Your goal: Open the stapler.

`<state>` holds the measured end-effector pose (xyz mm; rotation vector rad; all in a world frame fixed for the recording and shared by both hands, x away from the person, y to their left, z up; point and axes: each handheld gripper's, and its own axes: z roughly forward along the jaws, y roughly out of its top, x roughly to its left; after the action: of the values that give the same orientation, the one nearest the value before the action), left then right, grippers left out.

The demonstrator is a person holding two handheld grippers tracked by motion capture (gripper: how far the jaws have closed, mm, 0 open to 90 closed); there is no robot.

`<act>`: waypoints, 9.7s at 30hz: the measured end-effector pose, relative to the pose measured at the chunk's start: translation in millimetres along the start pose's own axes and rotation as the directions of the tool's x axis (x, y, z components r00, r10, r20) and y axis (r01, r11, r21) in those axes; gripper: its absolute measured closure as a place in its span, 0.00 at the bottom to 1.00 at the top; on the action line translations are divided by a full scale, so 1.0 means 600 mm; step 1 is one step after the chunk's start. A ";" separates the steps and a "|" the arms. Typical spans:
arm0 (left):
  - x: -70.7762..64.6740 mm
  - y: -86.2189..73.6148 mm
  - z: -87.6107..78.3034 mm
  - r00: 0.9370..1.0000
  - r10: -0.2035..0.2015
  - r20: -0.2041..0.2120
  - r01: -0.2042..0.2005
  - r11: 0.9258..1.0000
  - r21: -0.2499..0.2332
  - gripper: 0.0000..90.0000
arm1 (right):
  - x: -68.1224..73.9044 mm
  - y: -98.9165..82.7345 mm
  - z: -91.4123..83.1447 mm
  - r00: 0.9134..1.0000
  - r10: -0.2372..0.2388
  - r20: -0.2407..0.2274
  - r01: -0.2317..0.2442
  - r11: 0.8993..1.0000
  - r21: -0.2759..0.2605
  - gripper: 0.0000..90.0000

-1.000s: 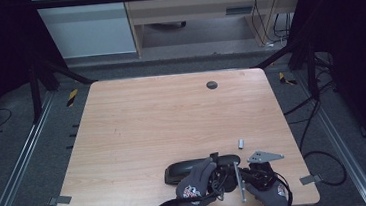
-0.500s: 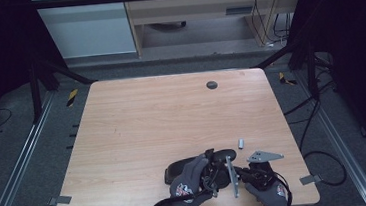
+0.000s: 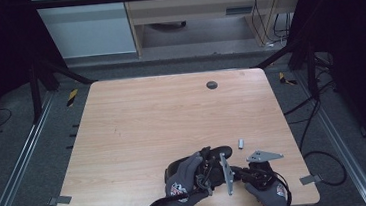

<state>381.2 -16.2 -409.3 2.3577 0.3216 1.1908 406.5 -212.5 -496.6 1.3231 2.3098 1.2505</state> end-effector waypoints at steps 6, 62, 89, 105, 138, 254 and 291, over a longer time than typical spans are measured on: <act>0.013 -0.005 -0.007 0.999 -0.041 0.008 0.041 0.999 -0.017 0.65 | 0.001 0.000 0.000 1.000 0.008 0.005 -0.008 1.000 0.003 1.00; 0.094 -0.061 -0.058 0.955 -0.289 0.061 0.293 0.953 -0.078 0.65 | 0.003 0.000 -0.001 1.000 0.012 0.005 -0.012 1.000 0.009 1.00; 0.123 -0.099 -0.078 0.919 -0.387 0.075 0.393 0.914 -0.097 0.64 | 0.003 0.001 -0.001 1.000 0.022 0.000 -0.022 1.000 0.010 1.00; 0.134 -0.118 -0.086 0.900 -0.429 0.080 0.435 0.894 -0.108 0.64 | 0.003 0.001 -0.001 1.000 0.023 -0.002 -0.023 1.000 0.012 1.00; 0.169 -0.199 -0.107 0.819 -0.566 0.092 0.574 0.810 -0.121 0.61 | 0.002 0.001 -0.001 1.000 0.029 -0.010 -0.029 0.999 0.014 1.00; 0.155 -0.360 -0.147 0.739 -0.670 0.076 0.674 0.730 -0.113 0.38 | 0.005 0.005 0.001 1.000 0.018 -0.012 -0.017 1.000 0.025 0.97; 0.137 -0.431 -0.096 0.744 -0.668 -0.015 0.668 0.743 0.040 0.58 | -0.008 0.036 -0.020 0.980 -0.019 0.197 0.026 0.999 -0.033 0.71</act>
<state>384.7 257.4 -455.6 1.9774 1.1001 0.8196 416.6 -217.8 -474.0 1.3395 2.1503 1.0943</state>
